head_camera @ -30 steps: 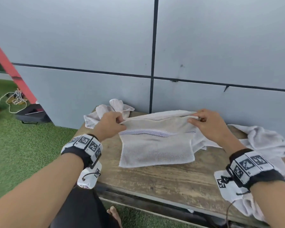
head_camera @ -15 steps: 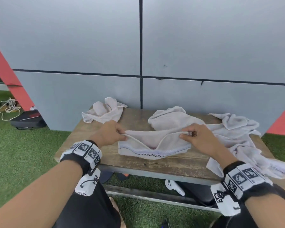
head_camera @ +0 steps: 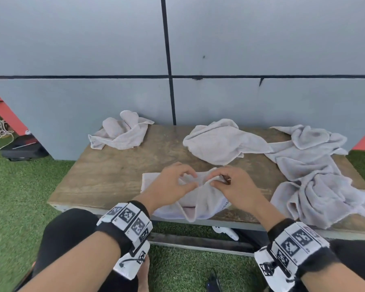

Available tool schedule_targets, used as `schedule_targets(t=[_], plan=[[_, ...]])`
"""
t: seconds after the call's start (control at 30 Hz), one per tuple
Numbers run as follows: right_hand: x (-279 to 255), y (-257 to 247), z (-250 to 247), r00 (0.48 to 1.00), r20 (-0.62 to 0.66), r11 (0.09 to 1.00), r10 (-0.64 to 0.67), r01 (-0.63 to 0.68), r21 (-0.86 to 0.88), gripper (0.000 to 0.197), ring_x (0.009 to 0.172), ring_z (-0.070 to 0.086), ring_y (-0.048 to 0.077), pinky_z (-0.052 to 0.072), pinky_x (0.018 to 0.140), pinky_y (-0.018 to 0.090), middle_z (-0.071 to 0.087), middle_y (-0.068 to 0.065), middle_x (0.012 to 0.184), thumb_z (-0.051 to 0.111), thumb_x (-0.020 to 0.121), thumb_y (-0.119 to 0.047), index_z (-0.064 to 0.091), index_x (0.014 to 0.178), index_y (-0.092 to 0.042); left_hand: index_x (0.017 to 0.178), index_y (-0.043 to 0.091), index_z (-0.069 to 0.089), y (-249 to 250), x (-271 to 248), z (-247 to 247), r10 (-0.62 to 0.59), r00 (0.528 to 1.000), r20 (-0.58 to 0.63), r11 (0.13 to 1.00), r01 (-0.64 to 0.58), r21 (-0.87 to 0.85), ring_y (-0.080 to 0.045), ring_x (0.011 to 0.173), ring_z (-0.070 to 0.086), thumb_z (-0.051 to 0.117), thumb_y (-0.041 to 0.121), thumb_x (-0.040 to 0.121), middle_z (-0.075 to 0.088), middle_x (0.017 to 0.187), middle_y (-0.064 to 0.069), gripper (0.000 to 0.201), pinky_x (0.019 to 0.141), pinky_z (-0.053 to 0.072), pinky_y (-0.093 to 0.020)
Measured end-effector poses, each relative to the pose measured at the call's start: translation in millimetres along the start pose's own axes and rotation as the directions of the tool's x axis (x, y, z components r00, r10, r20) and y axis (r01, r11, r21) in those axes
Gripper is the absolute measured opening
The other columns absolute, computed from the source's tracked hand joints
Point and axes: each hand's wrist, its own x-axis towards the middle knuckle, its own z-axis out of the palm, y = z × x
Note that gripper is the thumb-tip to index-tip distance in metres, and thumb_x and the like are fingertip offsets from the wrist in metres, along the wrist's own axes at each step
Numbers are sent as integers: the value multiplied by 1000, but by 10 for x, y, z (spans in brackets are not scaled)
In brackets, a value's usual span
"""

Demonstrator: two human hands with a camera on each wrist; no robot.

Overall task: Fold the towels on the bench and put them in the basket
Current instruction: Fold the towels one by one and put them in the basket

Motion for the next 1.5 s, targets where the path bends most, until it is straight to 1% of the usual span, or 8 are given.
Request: schedule_targets(t=[0.1, 0.3, 0.7, 0.87, 1.0, 1.1, 1.33, 1.5], plan=[[135, 9, 71, 1000, -22, 997, 13, -11, 75, 25, 81, 62, 1, 46, 72, 16, 71, -17, 88, 69, 87, -6, 72, 92, -31, 95, 26, 70, 95, 241, 141, 50, 999, 15, 997, -49, -62, -7, 96, 59, 79, 37, 82, 67, 97, 11, 19, 85, 48, -23], [86, 176, 148, 982, -111, 975, 152, -131, 180, 30, 74, 60, 17, 49, 66, 32, 68, 3, 82, 69, 89, -11, 50, 106, -27, 84, 15, 72, 2, 538, 361, 86, 993, 86, 990, -75, -124, -1, 62, 58, 77, 18, 84, 69, 73, 6, 6, 61, 45, -18], [341, 75, -159, 946, -144, 917, 291, -233, 323, 14, 85, 61, -13, 41, 69, 0, 71, -15, 96, 63, 96, -25, 70, 108, -24, 83, 17, 63, 254, 859, 262, 105, 994, -2, 986, -105, -129, -4, 61, 55, 67, 18, 85, 66, 72, 4, 4, 59, 46, -23], [399, 105, -105, 908, -95, 773, 409, -289, 564, 31, 84, 57, 22, 45, 79, 39, 66, 26, 103, 55, 93, -38, 73, 93, -13, 85, 19, 65, 243, 843, 277, 93, 995, 32, 982, -86, -168, -6, 63, 58, 76, 22, 85, 68, 74, 3, 11, 62, 50, -24], [399, 140, -48, 903, -66, 737, 425, -302, 605, 12, 87, 64, 15, 51, 87, 35, 73, 6, 94, 66, 96, -23, 76, 97, -17, 82, 16, 63, 233, 774, 237, 91, 995, 44, 986, -84, -141, -3, 62, 56, 72, 17, 86, 67, 73, 2, 10, 60, 48, -20], [401, 102, -33, 915, -82, 761, 396, -277, 587, 12, 89, 67, 18, 54, 92, 41, 75, 10, 96, 66, 96, -21, 77, 96, -16, 81, 13, 61, 241, 705, 170, 91, 995, 48, 986, -83, -146, -4, 62, 54, 68, 14, 88, 64, 72, 0, 10, 60, 46, -21], [400, -11, -63, 931, -186, 848, 315, -188, 496, 18, 70, 58, 4, 47, 68, 17, 70, -4, 73, 65, 97, -23, 78, 86, -20, 85, 14, 67, 213, 606, 7, 67, 997, -48, 972, -76, -224, -7, 61, 57, 75, 14, 88, 68, 73, 3, 8, 62, 49, -21], [385, 5, -51, 938, -203, 855, 282, -150, 496, 15, 71, 63, 1, 48, 68, 12, 74, -6, 75, 66, 97, -20, 79, 88, -18, 84, 10, 74, 189, 610, -17, 60, 993, -106, 960, -86, -267, -13, 67, 66, 83, 12, 80, 73, 77, -3, 10, 71, 57, -31]])
